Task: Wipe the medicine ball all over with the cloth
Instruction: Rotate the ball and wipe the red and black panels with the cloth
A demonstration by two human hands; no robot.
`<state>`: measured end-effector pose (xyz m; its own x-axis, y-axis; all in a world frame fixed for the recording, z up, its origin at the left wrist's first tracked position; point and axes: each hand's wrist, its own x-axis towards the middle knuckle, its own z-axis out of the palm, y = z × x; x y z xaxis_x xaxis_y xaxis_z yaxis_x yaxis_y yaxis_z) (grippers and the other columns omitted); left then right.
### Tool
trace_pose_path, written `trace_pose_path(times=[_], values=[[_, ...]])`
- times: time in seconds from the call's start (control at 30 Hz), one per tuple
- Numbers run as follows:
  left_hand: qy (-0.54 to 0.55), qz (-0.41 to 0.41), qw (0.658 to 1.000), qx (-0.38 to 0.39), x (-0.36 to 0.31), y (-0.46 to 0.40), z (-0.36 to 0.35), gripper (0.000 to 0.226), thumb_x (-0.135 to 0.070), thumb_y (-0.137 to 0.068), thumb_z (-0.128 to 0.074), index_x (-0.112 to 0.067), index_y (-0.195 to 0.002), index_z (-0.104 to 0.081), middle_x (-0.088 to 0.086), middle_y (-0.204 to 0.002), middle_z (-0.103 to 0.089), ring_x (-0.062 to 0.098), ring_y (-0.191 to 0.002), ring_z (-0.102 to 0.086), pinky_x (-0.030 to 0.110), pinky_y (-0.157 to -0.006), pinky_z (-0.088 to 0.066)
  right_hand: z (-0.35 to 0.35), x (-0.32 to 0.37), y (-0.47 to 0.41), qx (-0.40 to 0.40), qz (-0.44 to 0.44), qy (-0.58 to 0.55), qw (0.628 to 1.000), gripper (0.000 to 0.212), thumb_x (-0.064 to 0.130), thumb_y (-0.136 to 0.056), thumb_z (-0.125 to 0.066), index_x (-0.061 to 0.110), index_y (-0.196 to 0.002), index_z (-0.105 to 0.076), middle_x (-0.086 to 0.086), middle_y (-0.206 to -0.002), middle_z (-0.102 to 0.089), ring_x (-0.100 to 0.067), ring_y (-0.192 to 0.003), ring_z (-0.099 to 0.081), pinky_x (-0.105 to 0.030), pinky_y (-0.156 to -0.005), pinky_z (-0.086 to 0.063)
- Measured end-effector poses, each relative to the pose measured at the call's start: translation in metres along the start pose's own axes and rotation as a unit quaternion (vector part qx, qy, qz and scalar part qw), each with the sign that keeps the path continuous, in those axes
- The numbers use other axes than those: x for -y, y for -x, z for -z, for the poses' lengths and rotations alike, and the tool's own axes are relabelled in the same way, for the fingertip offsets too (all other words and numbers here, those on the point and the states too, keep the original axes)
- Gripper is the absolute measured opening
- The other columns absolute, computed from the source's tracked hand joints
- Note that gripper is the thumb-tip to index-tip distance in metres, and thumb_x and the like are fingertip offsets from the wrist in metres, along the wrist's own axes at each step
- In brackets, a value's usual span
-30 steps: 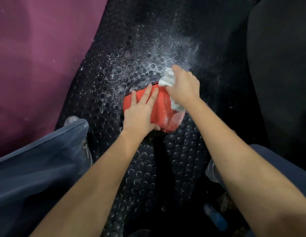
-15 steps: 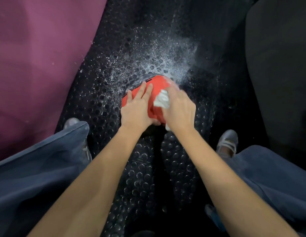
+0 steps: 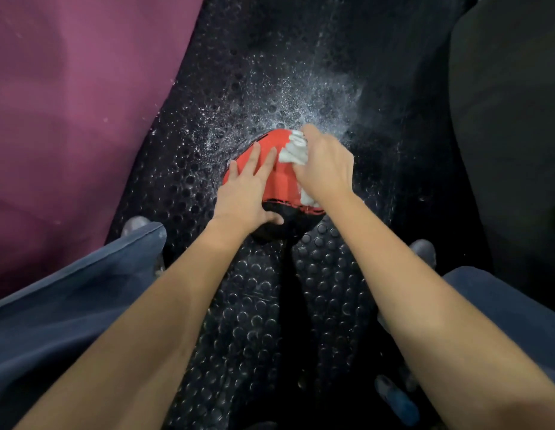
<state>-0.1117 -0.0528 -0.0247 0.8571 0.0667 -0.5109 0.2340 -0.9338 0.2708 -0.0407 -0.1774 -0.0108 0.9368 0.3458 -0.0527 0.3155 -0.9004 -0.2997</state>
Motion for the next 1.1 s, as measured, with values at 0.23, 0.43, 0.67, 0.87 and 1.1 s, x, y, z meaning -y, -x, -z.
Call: trace_pose_path(times=[0.23,0.43,0.67,0.87,1.1], values=[[0.035,0.027,0.999,-0.009,-0.003,-0.017,0.009,0.132,-0.047,-0.060,-0.087,-0.033,-0.155,0.004,-0.009,-0.163,0.008,0.039,-0.147,-0.011,0.053,-0.108,-0.035,-0.014,-0.005,0.028,-0.082,0.001,-0.015,0.997,0.028,0.006,-0.081,-0.061,0.011,-0.108,-0.057,-0.007,-0.094,-0.063,-0.027,-0.086,-0.059,-0.029,-0.060,-0.033],[0.063,0.026,0.997,-0.027,0.011,-0.012,0.004,0.133,-0.043,-0.059,-0.089,-0.034,-0.154,0.003,-0.010,-0.163,0.007,0.034,-0.148,-0.011,0.053,-0.110,-0.034,-0.026,-0.002,0.048,-0.165,0.022,-0.010,0.986,0.034,0.000,-0.057,-0.079,0.008,-0.085,-0.062,-0.003,-0.070,-0.063,-0.024,-0.063,-0.060,-0.020,-0.045,-0.029],[0.111,0.042,0.992,-0.050,0.025,-0.010,0.004,0.134,-0.044,-0.058,-0.089,-0.028,-0.155,0.001,-0.004,-0.164,0.003,0.027,-0.147,-0.018,0.047,-0.114,-0.024,-0.030,0.015,0.051,-0.153,0.018,-0.033,0.987,0.033,-0.001,-0.060,-0.077,0.007,-0.087,-0.061,-0.004,-0.077,-0.065,-0.024,-0.070,-0.062,-0.022,-0.046,-0.033],[0.106,0.035,0.992,-0.051,0.018,-0.011,-0.002,0.133,-0.043,-0.059,-0.088,-0.028,-0.155,0.004,-0.004,-0.163,0.006,0.032,-0.148,-0.012,0.053,-0.115,-0.023,-0.028,0.014,0.035,-0.193,0.013,-0.023,0.981,0.029,0.003,-0.061,-0.080,0.008,-0.083,-0.061,-0.002,-0.071,-0.064,-0.021,-0.064,-0.060,-0.019,-0.049,-0.025],[0.113,0.033,0.992,-0.049,0.023,-0.013,0.002,0.136,-0.042,-0.056,-0.090,-0.027,-0.155,0.002,-0.003,-0.163,0.004,0.031,-0.148,-0.016,0.053,-0.114,-0.024,-0.038,0.004,0.075,-0.184,0.039,-0.008,0.982,0.032,0.000,-0.054,-0.080,0.010,-0.079,-0.061,0.000,-0.067,-0.059,-0.020,-0.059,-0.057,-0.019,-0.044,-0.024]])
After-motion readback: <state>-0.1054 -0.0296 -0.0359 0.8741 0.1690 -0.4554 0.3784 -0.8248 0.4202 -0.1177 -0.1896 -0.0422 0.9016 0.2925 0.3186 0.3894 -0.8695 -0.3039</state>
